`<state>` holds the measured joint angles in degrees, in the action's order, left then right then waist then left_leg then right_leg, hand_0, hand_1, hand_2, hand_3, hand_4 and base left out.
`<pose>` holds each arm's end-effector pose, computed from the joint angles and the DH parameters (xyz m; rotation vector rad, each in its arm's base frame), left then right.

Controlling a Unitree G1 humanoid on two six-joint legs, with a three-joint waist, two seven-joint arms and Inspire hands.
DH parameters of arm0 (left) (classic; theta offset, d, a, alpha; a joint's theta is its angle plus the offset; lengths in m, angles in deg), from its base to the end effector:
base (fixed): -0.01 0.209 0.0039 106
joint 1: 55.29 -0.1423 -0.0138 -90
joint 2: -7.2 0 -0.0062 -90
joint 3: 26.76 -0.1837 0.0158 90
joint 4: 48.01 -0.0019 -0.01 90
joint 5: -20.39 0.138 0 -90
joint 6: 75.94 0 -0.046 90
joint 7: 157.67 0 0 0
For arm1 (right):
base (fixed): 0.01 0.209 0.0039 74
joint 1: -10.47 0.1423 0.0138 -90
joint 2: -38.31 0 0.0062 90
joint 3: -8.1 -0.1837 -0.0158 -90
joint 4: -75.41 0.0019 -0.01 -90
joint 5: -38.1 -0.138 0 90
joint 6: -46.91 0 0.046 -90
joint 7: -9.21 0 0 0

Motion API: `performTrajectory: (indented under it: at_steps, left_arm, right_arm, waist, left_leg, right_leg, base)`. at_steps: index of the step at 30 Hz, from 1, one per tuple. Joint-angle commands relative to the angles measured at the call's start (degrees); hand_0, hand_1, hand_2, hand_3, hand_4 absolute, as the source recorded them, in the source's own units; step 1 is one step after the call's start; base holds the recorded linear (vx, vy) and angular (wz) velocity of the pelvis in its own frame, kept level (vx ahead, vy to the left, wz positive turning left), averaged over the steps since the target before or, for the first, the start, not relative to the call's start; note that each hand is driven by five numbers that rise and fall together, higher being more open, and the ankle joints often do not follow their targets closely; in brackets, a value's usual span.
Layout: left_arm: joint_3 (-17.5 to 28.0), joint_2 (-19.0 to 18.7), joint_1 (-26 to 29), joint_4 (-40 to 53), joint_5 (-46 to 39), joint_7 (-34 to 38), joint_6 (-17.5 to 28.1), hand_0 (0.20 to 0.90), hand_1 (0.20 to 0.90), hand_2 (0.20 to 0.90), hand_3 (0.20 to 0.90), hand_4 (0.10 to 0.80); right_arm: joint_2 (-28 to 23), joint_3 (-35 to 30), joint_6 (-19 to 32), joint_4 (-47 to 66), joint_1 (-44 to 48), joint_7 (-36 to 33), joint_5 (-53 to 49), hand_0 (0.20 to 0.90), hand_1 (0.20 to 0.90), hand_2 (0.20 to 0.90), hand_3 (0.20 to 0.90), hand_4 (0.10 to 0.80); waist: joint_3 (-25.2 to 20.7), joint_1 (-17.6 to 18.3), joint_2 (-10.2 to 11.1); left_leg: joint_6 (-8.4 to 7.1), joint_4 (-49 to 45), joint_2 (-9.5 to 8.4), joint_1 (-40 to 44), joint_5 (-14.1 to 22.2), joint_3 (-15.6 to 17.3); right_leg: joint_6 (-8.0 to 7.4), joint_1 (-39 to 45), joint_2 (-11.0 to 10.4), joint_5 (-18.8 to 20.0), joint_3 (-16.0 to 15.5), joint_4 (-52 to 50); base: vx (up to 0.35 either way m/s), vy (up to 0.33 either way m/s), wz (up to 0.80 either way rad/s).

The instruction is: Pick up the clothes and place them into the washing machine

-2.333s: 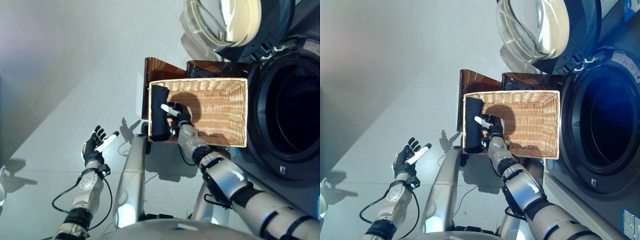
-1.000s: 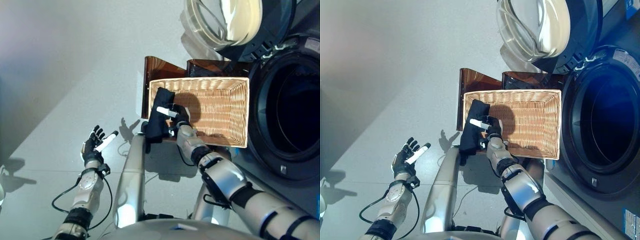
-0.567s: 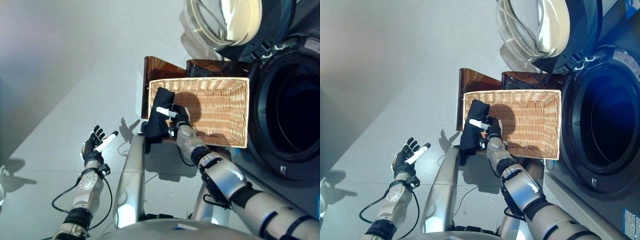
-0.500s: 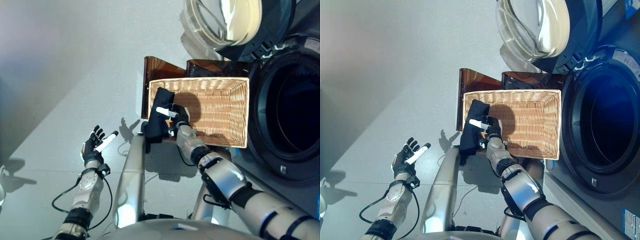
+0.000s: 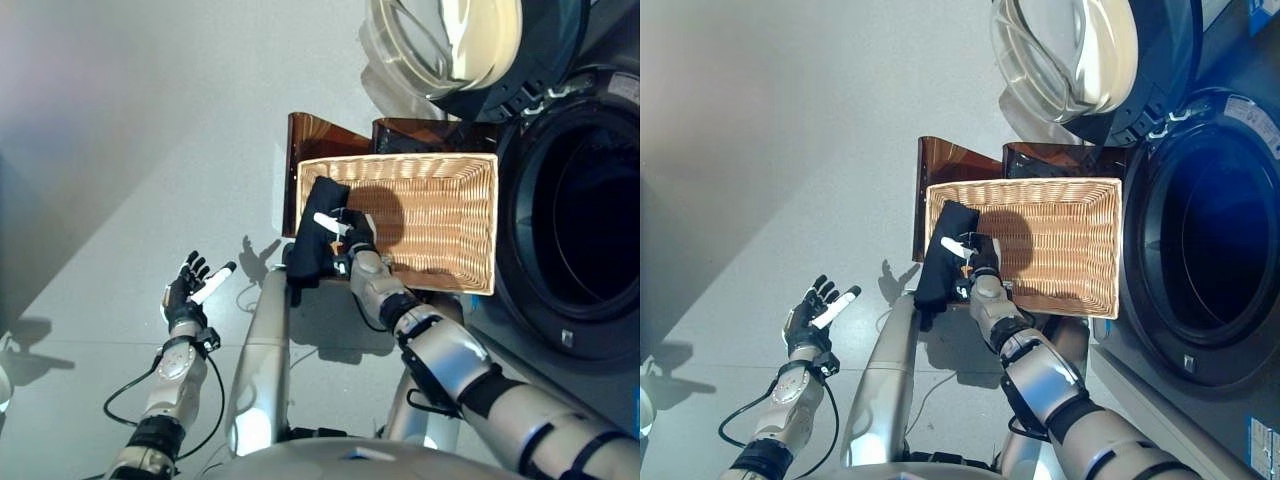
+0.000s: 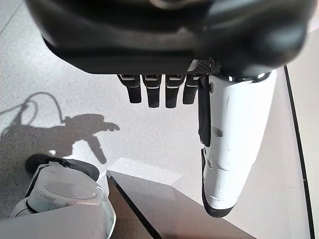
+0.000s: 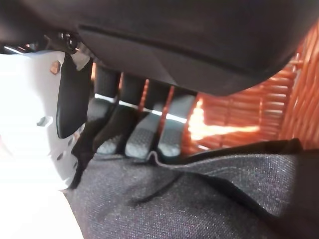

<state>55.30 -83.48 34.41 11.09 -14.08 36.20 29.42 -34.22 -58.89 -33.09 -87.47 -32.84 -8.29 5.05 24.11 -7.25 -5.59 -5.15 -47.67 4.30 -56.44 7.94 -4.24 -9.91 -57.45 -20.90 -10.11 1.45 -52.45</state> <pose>0.1743 0.2119 -0.0341 -0.2105 0.3135 0.3850 0.3044 -0.0739 0.0267 0.0582 0.3821 -0.0515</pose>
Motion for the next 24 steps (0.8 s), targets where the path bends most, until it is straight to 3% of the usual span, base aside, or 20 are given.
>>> performTrajectory:
  at_steps: [1, 24]
  left_arm:
    - [1.41, -6.26, -1.6, 3.26, 0.08, 1.79, 3.48, 0.9, 0.9, 0.9, 0.9, 0.8]
    - [1.47, -5.0, 0.18, -3.5, 0.58, 1.23, 3.8, 0.9, 0.9, 0.9, 0.9, 0.8]
  right_arm:
    - [8.59, 0.55, 1.54, 4.32, 2.08, 2.62, 1.31, 0.2, 0.2, 0.2, 0.2, 0.3]
    - [2.87, -2.0, 2.48, 5.21, -0.09, 0.34, 4.49, 0.2, 0.2, 0.2, 0.2, 0.3]
  waist:
    - [-0.96, -1.82, -0.93]
    - [-2.83, -0.52, 0.67]
  left_leg:
    - [-1.39, 0.84, 1.35, -0.67, 0.6, -0.53]
    - [-1.47, 5.26, 1.76, 3.82, -0.19, -0.12]
  right_leg:
    - [1.44, 1.21, -1.84, 1.42, 4.2, 2.63]
    - [0.52, 5.74, -1.87, 3.06, 2.91, 7.03]
  base:
    - [0.0, 0.0, 0.0]
    - [0.001, 0.0, 0.0]
